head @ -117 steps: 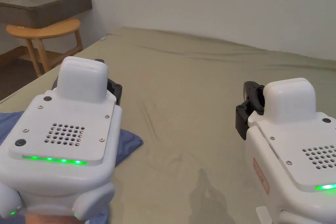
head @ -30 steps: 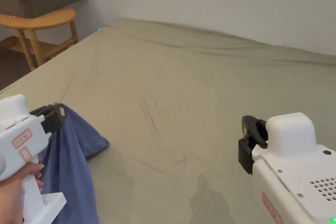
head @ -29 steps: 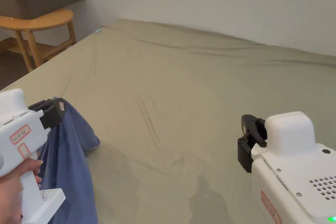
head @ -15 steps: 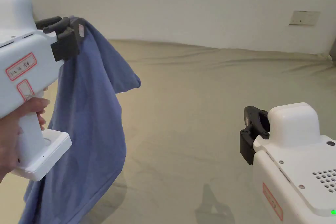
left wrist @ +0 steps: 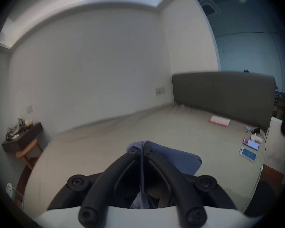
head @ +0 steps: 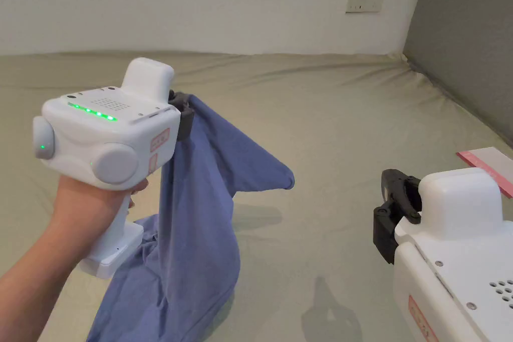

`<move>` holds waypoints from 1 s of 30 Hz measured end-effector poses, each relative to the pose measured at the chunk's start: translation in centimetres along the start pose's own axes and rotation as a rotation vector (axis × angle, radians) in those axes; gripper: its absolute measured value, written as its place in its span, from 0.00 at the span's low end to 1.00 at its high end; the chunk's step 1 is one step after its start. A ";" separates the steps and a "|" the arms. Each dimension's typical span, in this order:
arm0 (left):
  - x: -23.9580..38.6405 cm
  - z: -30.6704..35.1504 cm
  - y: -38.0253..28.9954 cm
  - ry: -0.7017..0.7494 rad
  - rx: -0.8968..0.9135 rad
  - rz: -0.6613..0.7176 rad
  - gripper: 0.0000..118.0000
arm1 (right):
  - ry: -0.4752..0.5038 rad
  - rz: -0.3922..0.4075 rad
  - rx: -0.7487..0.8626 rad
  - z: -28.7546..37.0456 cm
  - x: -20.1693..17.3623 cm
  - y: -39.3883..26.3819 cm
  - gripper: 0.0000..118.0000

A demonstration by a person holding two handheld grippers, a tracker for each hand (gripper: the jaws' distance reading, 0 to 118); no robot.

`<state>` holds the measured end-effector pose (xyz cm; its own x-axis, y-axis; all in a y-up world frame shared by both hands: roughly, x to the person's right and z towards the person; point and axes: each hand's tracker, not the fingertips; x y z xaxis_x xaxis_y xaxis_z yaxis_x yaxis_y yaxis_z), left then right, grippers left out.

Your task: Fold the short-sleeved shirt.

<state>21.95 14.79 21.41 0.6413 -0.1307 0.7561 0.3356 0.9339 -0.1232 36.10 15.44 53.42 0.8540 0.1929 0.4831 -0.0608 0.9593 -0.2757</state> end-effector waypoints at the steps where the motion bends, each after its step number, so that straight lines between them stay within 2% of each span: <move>1: 0.9 -1.9 -1.4 -0.005 -0.046 -0.005 0.00 | -0.004 -0.002 -0.015 -0.4 0.3 -0.5 0.01; 9: 5.9 -12.8 -12.5 0.041 -0.378 -0.063 0.00 | -0.013 -0.028 -0.130 -4.6 2.3 -4.3 0.01; 13: 6.5 -14.7 -16.8 0.052 -0.518 -0.062 0.00 | -0.011 -0.043 -0.163 -5.8 2.6 -5.4 0.01; 16: 6.3 -14.6 -18.7 0.056 -0.536 -0.071 0.01 | -0.009 -0.039 -0.177 -6.1 2.5 -5.9 0.01; 18: 5.8 -13.8 -18.7 0.056 -0.518 -0.060 0.08 | -0.004 -0.034 -0.181 -6.0 2.4 -5.8 0.01; 20: 5.0 -12.4 -17.7 0.065 -0.496 -0.028 0.45 | 0.000 -0.023 -0.178 -5.7 2.1 -5.5 0.01; 21: 4.5 -11.7 -17.2 0.072 -0.487 -0.003 0.68 | 0.002 -0.018 -0.174 -5.5 1.9 -5.3 0.01; 22: 3.8 -10.6 -16.5 0.065 -0.465 0.040 0.97 | 0.005 -0.013 -0.166 -5.3 1.8 -4.9 0.01; 23: 3.0 -9.0 -15.7 0.060 -0.419 0.086 0.99 | 0.006 -0.007 -0.154 -5.1 1.7 -4.5 0.01; 24: 2.6 -7.1 -14.7 0.061 -0.297 0.137 0.96 | 0.008 -0.002 -0.142 -4.9 1.5 -4.1 0.01; 26: 1.4 -3.8 -12.6 0.089 -0.254 0.163 0.97 | 0.011 0.010 -0.116 -4.5 1.1 -3.0 0.01; 30: -0.6 4.5 -8.2 0.162 -0.048 0.190 0.97 | 0.037 0.027 -0.038 -3.7 -0.1 -0.3 0.01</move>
<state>15.66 8.73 24.84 0.7966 -0.0098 0.6045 0.2286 0.9305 -0.2861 37.91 14.34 50.42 0.8708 0.2106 0.4443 -0.0651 0.9451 -0.3203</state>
